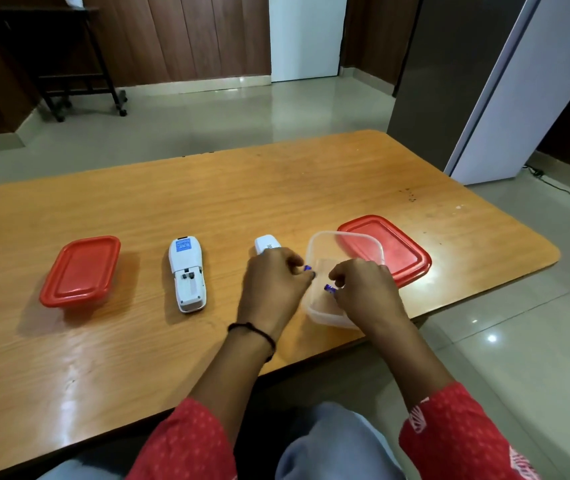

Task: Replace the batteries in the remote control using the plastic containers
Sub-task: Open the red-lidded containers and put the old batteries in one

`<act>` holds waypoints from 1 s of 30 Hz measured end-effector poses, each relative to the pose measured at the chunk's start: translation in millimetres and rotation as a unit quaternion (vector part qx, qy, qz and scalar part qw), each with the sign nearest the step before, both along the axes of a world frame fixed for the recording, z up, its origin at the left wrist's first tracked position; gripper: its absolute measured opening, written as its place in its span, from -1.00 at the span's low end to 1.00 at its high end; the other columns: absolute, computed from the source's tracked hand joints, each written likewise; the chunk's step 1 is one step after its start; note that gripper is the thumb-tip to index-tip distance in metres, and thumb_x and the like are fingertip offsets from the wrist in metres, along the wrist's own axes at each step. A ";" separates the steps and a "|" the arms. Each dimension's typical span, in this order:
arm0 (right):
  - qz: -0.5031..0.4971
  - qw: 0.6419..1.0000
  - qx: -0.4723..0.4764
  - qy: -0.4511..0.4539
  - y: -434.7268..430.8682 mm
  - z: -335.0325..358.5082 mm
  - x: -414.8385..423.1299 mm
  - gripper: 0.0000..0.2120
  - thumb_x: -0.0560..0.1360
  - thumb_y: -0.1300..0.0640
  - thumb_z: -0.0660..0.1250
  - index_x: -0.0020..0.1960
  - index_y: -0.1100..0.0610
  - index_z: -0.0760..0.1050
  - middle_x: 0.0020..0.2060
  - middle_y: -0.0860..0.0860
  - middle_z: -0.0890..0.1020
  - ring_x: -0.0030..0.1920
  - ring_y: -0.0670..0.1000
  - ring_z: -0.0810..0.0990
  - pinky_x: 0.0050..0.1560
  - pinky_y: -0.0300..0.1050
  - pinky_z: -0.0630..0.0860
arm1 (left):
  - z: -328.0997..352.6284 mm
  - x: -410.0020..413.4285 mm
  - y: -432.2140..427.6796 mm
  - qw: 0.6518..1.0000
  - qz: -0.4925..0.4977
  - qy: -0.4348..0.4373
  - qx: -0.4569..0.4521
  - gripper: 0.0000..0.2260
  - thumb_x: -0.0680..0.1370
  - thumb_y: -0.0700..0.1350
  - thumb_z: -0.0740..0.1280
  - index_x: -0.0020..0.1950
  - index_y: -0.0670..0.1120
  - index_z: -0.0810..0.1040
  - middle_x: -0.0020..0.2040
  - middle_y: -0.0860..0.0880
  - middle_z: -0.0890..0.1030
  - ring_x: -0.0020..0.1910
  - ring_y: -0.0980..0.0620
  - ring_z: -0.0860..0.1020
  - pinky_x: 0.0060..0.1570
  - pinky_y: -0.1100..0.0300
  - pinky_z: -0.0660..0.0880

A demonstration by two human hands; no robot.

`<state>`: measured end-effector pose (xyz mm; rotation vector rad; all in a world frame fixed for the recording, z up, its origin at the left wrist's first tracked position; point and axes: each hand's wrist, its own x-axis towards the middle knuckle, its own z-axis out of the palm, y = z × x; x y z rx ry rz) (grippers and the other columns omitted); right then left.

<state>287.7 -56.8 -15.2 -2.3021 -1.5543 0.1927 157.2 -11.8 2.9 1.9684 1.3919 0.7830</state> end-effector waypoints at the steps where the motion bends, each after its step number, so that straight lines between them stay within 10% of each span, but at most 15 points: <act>1: -0.010 0.999 0.042 0.033 -3.8 4.7 2.6 -0.72 0.46 0.24 0.35 0.16 0.09 0.59 0.03 0.06 0.69 0.01 0.07 0.63 0.08 -0.06 0.54 | 1.3 9.6 -2.2 1.000 -0.017 0.010 0.009 -0.77 0.43 -0.10 0.43 0.05 -0.14 0.64 -0.09 -0.06 0.68 -0.07 0.02 0.62 -0.07 0.24 0.47; 6: -0.132 0.965 0.206 0.092 -22.4 13.2 52.5 -0.75 0.49 0.18 0.32 0.16 0.14 0.58 0.04 0.08 0.67 0.02 0.05 0.61 0.01 -0.13 0.49 | -10.2 41.5 -2.1 0.994 -0.043 0.089 0.036 -0.78 0.49 -0.15 0.36 0.12 -0.17 0.60 0.01 -0.12 0.66 0.05 -0.06 0.58 0.02 0.10 0.51; 11: -0.163 0.982 -0.037 0.081 -3.3 -14.4 101.2 -0.33 0.36 -0.10 0.46 0.33 0.21 0.35 0.24 0.20 0.49 0.30 0.23 0.38 0.22 0.16 0.42 | -20.8 47.2 -3.8 0.982 -0.049 0.150 0.102 -0.85 0.49 -0.18 0.34 0.02 -0.19 0.60 -0.06 -0.16 0.66 0.00 -0.12 0.58 -0.03 0.00 0.52; 19: -0.225 0.964 -0.068 0.121 9.8 -11.0 118.8 -0.14 0.24 -0.06 0.58 0.41 0.09 0.23 0.30 0.24 0.34 0.31 0.26 0.31 0.27 0.12 0.34 | -22.1 34.0 -6.7 0.993 -0.012 0.078 0.086 -0.65 0.49 -0.30 0.26 0.27 -0.12 0.47 0.19 -0.08 0.44 0.05 -0.10 0.55 -0.06 0.15 0.44; 24: -0.225 0.931 0.126 0.260 0.5 -5.3 121.8 -0.31 0.30 0.22 0.55 0.37 0.10 0.36 0.27 0.20 0.42 0.11 0.19 0.53 0.04 -0.02 0.53 | -25.6 15.0 -8.0 0.993 0.024 -0.044 -0.103 -0.62 0.49 -0.20 0.32 0.31 -0.14 0.43 -0.13 -0.03 0.54 -0.23 0.07 0.51 -0.32 0.42 0.39; 30: -0.046 0.927 0.356 0.108 -27.7 21.2 54.6 -0.66 0.44 0.34 0.38 0.20 0.17 0.54 0.09 0.07 0.62 0.06 -0.03 0.55 0.06 -0.19 0.47 | -26.3 8.1 -22.6 0.961 0.006 -0.179 -0.212 -0.65 0.47 -0.21 0.38 0.24 -0.11 0.50 -0.34 -0.04 0.55 -0.36 0.04 0.56 -0.35 0.18 0.48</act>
